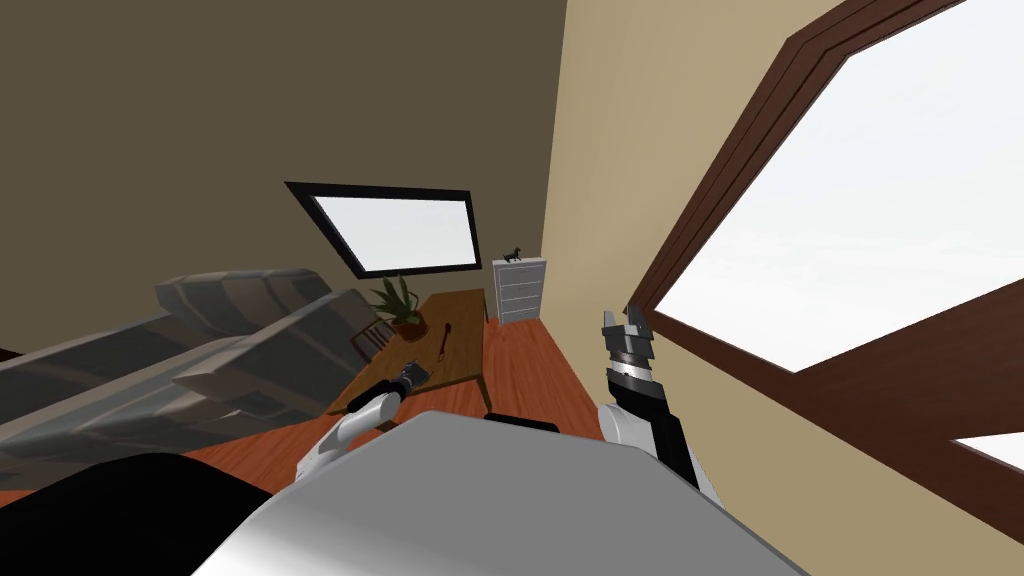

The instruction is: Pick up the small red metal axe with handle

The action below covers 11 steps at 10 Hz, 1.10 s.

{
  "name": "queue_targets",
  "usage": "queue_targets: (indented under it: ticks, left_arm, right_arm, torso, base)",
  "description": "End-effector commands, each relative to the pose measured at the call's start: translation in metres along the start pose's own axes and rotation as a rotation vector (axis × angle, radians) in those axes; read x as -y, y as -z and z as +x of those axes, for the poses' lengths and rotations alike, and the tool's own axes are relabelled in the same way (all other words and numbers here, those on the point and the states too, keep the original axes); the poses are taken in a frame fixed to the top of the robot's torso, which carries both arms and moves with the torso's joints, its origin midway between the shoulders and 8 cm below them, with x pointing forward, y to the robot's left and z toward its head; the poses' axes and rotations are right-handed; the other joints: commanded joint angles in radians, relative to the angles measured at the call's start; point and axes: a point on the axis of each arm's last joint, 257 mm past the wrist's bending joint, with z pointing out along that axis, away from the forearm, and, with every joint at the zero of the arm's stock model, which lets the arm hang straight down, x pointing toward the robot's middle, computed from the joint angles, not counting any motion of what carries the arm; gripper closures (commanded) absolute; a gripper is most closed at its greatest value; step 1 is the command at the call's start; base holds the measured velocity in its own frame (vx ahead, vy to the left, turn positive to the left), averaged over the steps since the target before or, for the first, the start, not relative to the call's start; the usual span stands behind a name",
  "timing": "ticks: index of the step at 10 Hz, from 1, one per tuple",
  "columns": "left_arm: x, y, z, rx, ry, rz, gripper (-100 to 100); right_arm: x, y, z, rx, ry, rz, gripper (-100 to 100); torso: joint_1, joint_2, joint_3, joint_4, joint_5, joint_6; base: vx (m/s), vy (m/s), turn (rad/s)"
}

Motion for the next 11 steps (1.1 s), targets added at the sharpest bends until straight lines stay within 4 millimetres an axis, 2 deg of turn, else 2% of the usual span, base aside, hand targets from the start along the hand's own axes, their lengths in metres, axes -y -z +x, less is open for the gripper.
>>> queue_targets:
  ticks: [1, 2, 3, 4, 7, 10, 11]
  left_arm:
    - [0.006, -0.003, -0.023, 0.053, 0.051, -0.021, -100]
    - [0.001, -0.002, -0.031, 0.072, 0.055, -0.035, -100]
    - [0.008, -0.003, -0.048, 0.109, 0.100, -0.045, -100]
    - [0.003, -0.002, -0.056, 0.126, 0.104, -0.058, -100]
    - [0.011, 0.001, -0.093, 0.208, 0.203, -0.087, -100]
    - [0.008, 0.006, -0.120, 0.268, 0.264, -0.115, -100]
    - [0.014, 0.008, -0.128, 0.285, 0.308, -0.123, -100]
  right_arm:
    - [0.000, 0.000, 0.000, 0.000, 0.000, 0.000, 0]
    - [0.000, 0.000, 0.000, 0.000, 0.000, 0.000, 0]
    - [0.000, 0.000, 0.000, 0.000, 0.000, 0.000, 0]
    - [0.000, 0.000, 0.000, 0.000, 0.000, 0.000, 0]
    - [0.000, 0.000, 0.000, 0.000, 0.000, 0.000, 0]
    - [0.000, 0.000, 0.000, 0.000, 0.000, 0.000, 0]
    - [0.000, 0.000, 0.000, 0.000, 0.000, 0.000, 0]
  torso:
    - [0.000, 0.000, 0.000, 0.000, 0.000, 0.000]
    - [-0.001, -0.002, -0.001, 0.000, 0.000, 0.000]
    - [0.001, -0.001, 0.000, 0.000, 0.000, 0.000]
    - [0.000, -0.002, -0.001, 0.000, 0.000, 0.000]
    - [0.002, -0.003, -0.002, -0.001, 0.000, 0.000]
    - [0.002, -0.002, -0.001, 0.000, 0.000, 0.000]
    - [0.003, -0.002, -0.001, 0.000, 0.001, 0.000]
  base:
    - [0.135, -0.096, 0.008]
    - [0.107, -0.074, 0.004]
    - [0.135, -0.083, 0.004]
    - [0.116, -0.072, 0.005]
    - [0.151, -0.060, 0.012]
    - [0.129, -0.045, 0.016]
    - [0.156, -0.030, 0.025]
